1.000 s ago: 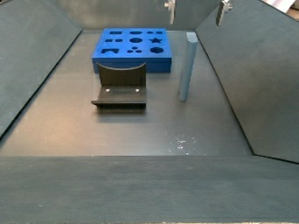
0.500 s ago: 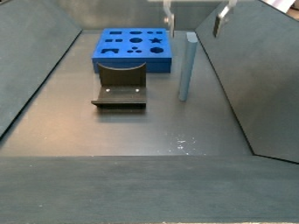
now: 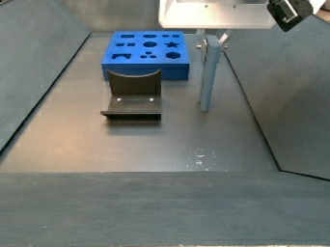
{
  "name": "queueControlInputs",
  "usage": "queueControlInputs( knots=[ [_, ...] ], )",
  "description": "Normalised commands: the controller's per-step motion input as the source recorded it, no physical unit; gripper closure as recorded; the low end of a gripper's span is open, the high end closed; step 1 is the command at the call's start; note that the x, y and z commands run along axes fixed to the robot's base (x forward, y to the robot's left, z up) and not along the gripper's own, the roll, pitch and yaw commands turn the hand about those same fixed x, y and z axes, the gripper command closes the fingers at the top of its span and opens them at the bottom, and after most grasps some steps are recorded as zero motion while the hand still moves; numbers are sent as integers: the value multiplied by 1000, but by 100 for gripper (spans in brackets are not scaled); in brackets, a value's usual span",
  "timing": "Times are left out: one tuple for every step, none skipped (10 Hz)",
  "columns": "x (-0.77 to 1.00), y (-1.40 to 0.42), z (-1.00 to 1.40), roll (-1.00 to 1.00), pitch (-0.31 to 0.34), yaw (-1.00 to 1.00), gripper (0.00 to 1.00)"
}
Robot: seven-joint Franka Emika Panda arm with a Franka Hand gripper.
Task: Pick up the square-circle object. Move up. Place the square-circle object on the fixture. Regrasp the square-circle object. Rotate the square-circle object. Move to above the board. Insert the square-circle object.
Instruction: Move to above the board.
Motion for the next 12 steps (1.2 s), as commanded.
queueControlInputs(
  knots=[
    [167,599,1000,178,-109,-58,100],
    [154,586,1000,156,-74,-63,100],
    [146,558,1000,130,-30,-63,100],
    [143,499,1000,94,48,-44,100],
    [139,476,1000,70,89,-30,100],
    [133,448,1000,56,103,-24,100],
    [129,423,1000,49,106,-21,100],
    [118,381,1000,41,104,-17,100],
    [106,349,1000,34,100,-17,100],
    [96,310,1000,30,102,-17,100],
    [87,273,977,28,101,-18,100],
    [49,158,747,27,98,-17,100]
  ],
)
